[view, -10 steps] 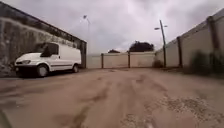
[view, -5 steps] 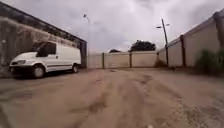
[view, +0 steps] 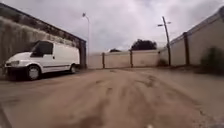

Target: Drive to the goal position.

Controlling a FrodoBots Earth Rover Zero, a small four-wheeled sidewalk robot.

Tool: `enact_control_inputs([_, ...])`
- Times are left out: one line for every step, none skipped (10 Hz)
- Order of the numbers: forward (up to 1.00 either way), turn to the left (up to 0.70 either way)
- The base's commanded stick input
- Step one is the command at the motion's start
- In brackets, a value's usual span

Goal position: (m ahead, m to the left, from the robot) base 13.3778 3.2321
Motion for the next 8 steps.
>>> enact_control_inputs([0.85,0.00])
enact_control_inputs([0.85,0.00])
enact_control_inputs([0.85,0.00])
enact_control_inputs([0.85,0.00])
enact_control_inputs([0.85,0.00])
enact_control_inputs([0.85,0.00])
enact_control_inputs([0.85,0.00])
enact_control_inputs([0.85,0.00])
